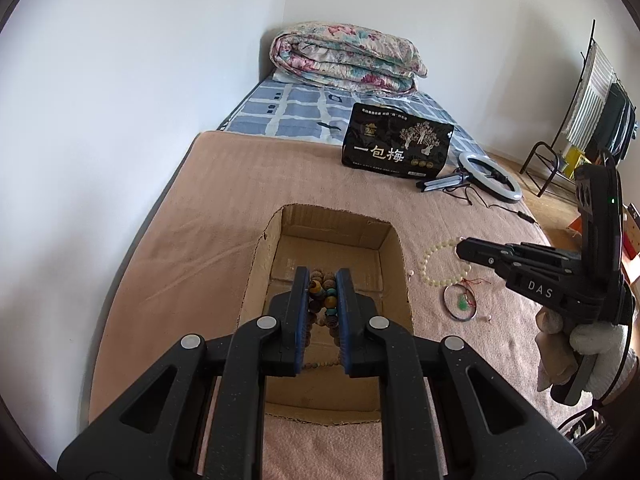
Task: Organize jewelry
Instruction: 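Carry the brown necklace with the left tool and the green bracelet with the right tool over the box, then open the left gripper dropping the necklace while the right gripper releases the bracelet into the box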
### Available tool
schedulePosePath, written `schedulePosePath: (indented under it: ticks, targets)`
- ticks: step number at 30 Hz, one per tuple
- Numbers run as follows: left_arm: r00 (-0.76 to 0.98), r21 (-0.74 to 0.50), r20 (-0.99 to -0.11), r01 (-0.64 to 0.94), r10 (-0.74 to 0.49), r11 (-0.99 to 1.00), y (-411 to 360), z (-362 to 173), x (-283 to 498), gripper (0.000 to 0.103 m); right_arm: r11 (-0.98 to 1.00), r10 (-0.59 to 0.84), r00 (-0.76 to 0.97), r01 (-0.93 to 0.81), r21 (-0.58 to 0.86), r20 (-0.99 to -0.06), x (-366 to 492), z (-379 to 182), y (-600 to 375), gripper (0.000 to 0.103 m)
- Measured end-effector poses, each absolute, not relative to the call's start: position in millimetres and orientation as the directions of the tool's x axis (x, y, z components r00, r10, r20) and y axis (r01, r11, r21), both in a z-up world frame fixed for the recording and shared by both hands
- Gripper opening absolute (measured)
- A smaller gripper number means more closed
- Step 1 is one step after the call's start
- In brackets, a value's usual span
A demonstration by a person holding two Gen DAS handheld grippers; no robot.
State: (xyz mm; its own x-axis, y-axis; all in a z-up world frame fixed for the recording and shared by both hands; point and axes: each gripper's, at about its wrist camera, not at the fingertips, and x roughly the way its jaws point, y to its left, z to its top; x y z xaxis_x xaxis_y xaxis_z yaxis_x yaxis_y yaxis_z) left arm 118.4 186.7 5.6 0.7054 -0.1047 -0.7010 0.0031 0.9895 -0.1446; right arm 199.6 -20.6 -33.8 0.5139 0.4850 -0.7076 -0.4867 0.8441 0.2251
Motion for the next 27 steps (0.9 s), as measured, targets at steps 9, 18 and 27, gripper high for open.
schedulePosePath:
  ticks: [9,18,27]
  targets:
    - [0.657,-0.128,-0.747,0.012,-0.104,0.992,186,-27,125,0.012,0.837,0.488,0.491,-0.497,0.228,-0.721,217,-50,7,0.005]
    - [0.615,-0.114,-0.78,0.04,-0.114,0.993,180,-46,130,0.012,0.839,0.473,0.47,-0.5,0.217,-0.745,230,-70,27,0.005]
    - [0.588,-0.113,-0.803,0.009,-0.096,0.994,185,-63,135,0.012,0.845,0.456,0.453,-0.491,0.213,-0.766,238,-86,34,0.005]
